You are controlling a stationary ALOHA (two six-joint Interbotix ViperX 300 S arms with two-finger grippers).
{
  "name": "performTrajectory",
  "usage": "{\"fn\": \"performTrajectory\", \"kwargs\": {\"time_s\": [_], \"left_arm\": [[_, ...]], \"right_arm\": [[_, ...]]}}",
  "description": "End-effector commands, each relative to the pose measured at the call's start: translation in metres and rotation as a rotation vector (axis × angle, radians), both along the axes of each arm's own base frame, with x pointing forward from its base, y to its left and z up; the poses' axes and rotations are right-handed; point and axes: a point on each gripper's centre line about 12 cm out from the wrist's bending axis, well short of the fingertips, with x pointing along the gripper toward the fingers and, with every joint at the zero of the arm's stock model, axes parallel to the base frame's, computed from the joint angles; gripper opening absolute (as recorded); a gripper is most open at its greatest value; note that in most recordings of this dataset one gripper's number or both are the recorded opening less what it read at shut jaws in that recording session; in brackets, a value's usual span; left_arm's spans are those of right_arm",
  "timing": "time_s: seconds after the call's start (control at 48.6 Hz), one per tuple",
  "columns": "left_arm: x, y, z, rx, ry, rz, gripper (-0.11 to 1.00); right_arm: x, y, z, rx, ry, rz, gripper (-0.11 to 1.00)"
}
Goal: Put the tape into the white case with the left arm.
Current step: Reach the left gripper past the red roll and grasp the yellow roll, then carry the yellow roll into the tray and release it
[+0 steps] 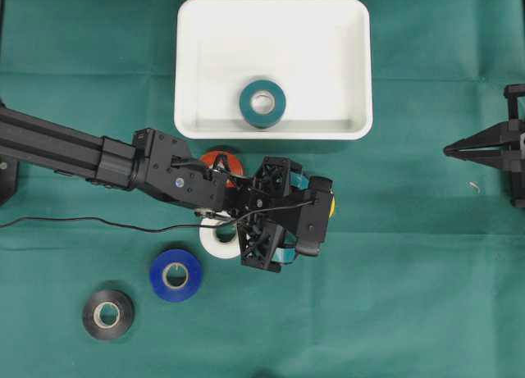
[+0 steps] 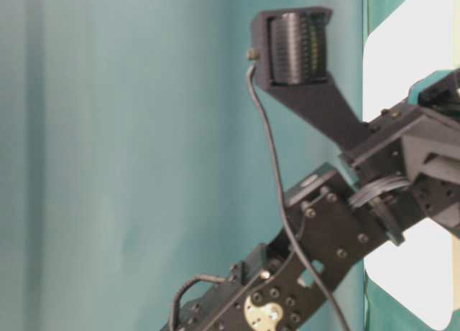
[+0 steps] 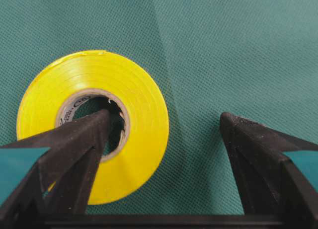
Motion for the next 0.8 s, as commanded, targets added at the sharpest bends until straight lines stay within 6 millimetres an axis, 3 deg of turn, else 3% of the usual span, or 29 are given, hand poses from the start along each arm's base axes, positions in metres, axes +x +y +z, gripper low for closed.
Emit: {"fn": "performTrajectory", "kwargs": {"time_s": [0.0, 0.144, 0.35, 0.577, 0.783], "left_arm": [[0.007, 0.000, 0.014, -0.005, -0.040, 0.001, 0.89], [0.007, 0.000, 0.017, -0.006, -0.044, 0.002, 0.80], [0.007, 0.000, 0.021, -0.007, -0.053, 0.001, 0.27], [0.006, 0.000, 0.023, -0.007, -0.053, 0.001, 0.27], [0.004, -0.003, 0.052, -0.014, -0.099, -0.006, 0.27]], "right_arm": [[0.002, 0.000, 0.004, 0.000, -0.012, 0.000, -0.09], [0.002, 0.000, 0.004, 0.000, -0.012, 0.000, -0.09], [0.002, 0.000, 0.003, 0.000, -0.011, 0.000, -0.09], [0.002, 0.000, 0.003, 0.000, -0.012, 0.000, -0.09], [0.002, 0.000, 0.003, 0.000, -0.012, 0.000, -0.09]]}}
